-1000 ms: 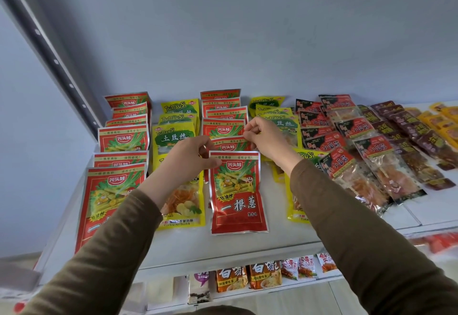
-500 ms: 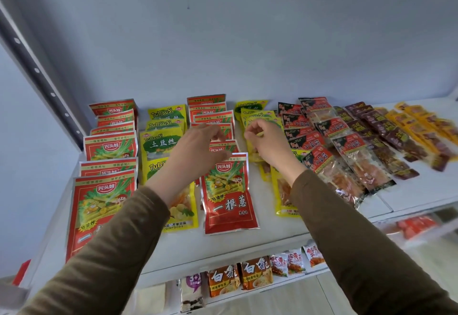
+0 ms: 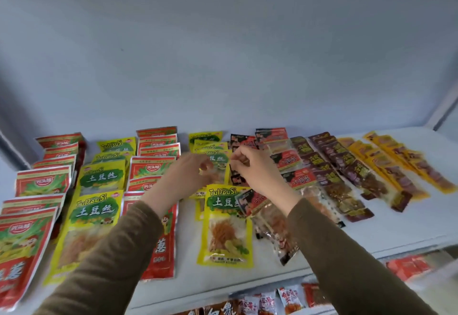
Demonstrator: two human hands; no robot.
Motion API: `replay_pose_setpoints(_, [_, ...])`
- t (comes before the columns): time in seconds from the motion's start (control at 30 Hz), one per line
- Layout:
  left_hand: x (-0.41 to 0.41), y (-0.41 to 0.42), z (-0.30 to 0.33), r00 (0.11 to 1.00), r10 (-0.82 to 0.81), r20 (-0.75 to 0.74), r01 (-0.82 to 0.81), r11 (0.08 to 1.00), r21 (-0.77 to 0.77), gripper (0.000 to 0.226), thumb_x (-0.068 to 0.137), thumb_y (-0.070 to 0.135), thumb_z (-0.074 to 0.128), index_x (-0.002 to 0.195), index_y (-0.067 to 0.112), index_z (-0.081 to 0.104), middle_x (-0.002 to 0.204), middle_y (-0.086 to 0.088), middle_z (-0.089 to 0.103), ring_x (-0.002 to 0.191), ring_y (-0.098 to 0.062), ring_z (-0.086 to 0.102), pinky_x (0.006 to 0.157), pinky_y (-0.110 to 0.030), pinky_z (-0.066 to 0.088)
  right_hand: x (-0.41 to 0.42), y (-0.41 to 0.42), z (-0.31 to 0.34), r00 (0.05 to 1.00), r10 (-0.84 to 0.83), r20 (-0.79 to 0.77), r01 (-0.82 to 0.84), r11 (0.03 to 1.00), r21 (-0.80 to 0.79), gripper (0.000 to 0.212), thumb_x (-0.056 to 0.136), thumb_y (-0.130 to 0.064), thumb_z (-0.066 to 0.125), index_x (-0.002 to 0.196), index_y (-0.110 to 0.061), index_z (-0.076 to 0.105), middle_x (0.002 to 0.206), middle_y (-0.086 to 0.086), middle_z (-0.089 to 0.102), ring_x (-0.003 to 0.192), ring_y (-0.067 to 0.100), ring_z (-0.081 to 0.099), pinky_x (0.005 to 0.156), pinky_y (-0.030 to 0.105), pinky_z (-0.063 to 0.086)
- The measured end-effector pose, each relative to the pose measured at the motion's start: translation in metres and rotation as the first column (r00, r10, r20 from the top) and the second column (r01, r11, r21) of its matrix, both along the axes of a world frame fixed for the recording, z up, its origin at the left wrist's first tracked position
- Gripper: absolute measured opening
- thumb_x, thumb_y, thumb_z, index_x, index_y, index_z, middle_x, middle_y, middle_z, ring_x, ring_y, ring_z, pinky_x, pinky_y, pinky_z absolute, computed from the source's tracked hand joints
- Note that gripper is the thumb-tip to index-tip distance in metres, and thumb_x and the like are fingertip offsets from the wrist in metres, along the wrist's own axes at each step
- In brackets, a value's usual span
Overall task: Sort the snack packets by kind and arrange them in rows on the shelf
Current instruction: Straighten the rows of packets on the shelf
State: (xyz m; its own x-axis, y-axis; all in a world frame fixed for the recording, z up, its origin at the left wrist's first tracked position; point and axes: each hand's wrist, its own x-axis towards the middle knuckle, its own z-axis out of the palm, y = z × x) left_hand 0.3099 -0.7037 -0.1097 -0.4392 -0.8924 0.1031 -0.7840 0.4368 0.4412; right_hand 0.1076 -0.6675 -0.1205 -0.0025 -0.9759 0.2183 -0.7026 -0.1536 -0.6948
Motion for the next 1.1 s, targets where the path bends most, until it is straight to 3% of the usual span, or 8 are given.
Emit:
replay_pose_setpoints(0.17, [-0.03, -0.002, -0.007, 0.995, -0.001, 0.103, -0.014, 0.989, 0.148, 0.017, 0.084, 0.031, 0.078, 0.099, 0.023, 0.073, 0.101, 0.009, 0.069, 0.096, -0.013, 0.064, 0.089, -0.034, 0.052, -0.03, -0.003, -0.004, 0.997, 0.074, -0.005, -0.074, 0.997, 0.033, 0.009, 0.101, -0.028, 0.059, 0.103, -0.024, 0.066, 0.094, -0.017, 0.065, 0.085, -0.001, 0.06, 0.068, 0.022, 0.045])
replay_pose_setpoints(0.33, [-0.04, -0.008, -0.013, 0.986, -0.019, 0.164, -0.006, 0.989, 0.151, 0.01, 0.084, 0.029, 0.079, 0.087, 0.023, 0.071, 0.09, 0.012, 0.064, 0.089, -0.013, 0.064, 0.083, -0.034, 0.053, -0.031, -0.011, -0.007, 0.988, 0.143, -0.064, -0.142, 0.989, 0.03, 0.014, 0.102, -0.03, 0.056, 0.111, -0.025, 0.066, 0.102, -0.017, 0.065, 0.084, 0.002, 0.061, 0.067, 0.018, 0.045])
replay_pose_setpoints(0.53, [-0.029, -0.017, -0.012, 0.983, -0.053, 0.176, 0.023, 0.986, 0.168, 0.012, 0.087, 0.014, 0.069, 0.08, 0.023, 0.067, 0.087, 0.008, 0.07, 0.085, -0.016, 0.066, 0.083, -0.043, 0.056, -0.027, -0.023, -0.014, 0.975, 0.188, -0.117, -0.184, 0.982, 0.043, 0.017, 0.105, -0.028, 0.05, 0.113, -0.025, 0.065, 0.077, -0.021, 0.056, 0.05, 0.0, 0.047, 0.048, 0.015, 0.03])
replay_pose_setpoints(0.67, [-0.01, -0.021, -0.006, 0.988, 0.03, 0.15, -0.053, 0.988, 0.146, 0.015, 0.088, 0.016, 0.072, 0.078, 0.026, 0.067, 0.083, 0.006, 0.07, 0.081, -0.016, 0.066, 0.079, -0.039, 0.053, -0.025, -0.03, -0.017, 0.951, 0.254, -0.174, -0.238, 0.965, 0.109, 0.02, 0.105, -0.027, 0.046, 0.115, -0.026, 0.063, 0.099, -0.012, 0.068, 0.042, -0.001, 0.047, 0.047, 0.019, 0.033])
replay_pose_setpoints(0.87, [-0.001, -0.024, -0.008, 0.986, 0.049, 0.158, -0.071, 0.988, 0.136, 0.015, 0.089, 0.023, 0.073, 0.079, 0.031, 0.067, 0.087, 0.012, 0.068, 0.08, -0.004, 0.062, 0.067, -0.024, 0.046, -0.022, -0.034, -0.018, 0.93, 0.224, -0.29, -0.18, 0.969, 0.17, 0.026, 0.107, -0.023, 0.041, 0.12, -0.025, 0.063, 0.105, -0.007, 0.068, 0.064, 0.001, 0.053, 0.054, 0.023, 0.041])
replay_pose_setpoints(0.97, [0.0, -0.026, -0.006, 0.985, 0.005, 0.172, -0.024, 0.994, 0.108, 0.017, 0.086, 0.038, 0.077, 0.096, 0.033, 0.065, 0.107, 0.011, 0.062, 0.099, -0.01, 0.056, 0.078, -0.028, 0.043, -0.003, -0.034, -0.012, 0.97, 0.142, -0.197, -0.132, 0.989, 0.063, 0.027, 0.107, -0.017, 0.042, 0.127, -0.018, 0.061, 0.124, -0.004, 0.065, 0.081, 0.0, 0.06, 0.067, 0.02, 0.046])
replay_pose_setpoints(1.03, [0.001, -0.027, -0.005, 0.957, -0.028, 0.29, -0.006, 0.993, 0.115, 0.055, 0.081, 0.053, 0.077, 0.129, 0.035, 0.056, 0.134, 0.005, 0.051, 0.127, -0.02, 0.045, 0.102, -0.041, 0.041, 0.013, -0.036, -0.011, 0.971, 0.165, -0.173, -0.16, 0.986, 0.046, 0.031, 0.106, -0.015, 0.043, 0.135, -0.015, 0.056, 0.132, 0.001, 0.062, 0.108, 0.014, 0.063, 0.086, 0.028, 0.052])
replay_pose_setpoints(1.1, [0.0, -0.026, -0.007, 0.899, -0.075, 0.43, 0.017, 0.99, 0.138, 0.096, 0.078, 0.065, 0.074, 0.157, 0.033, 0.029, 0.165, -0.001, 0.026, 0.151, -0.027, 0.023, 0.121, -0.05, 0.025, 0.025, -0.037, -0.011, 0.958, 0.199, -0.207, -0.182, 0.978, 0.098, 0.039, 0.107, -0.015, 0.043, 0.145, -0.013, 0.047, 0.14, 0.008, 0.056, 0.12, 0.024, 0.06, 0.096, 0.037, 0.051])
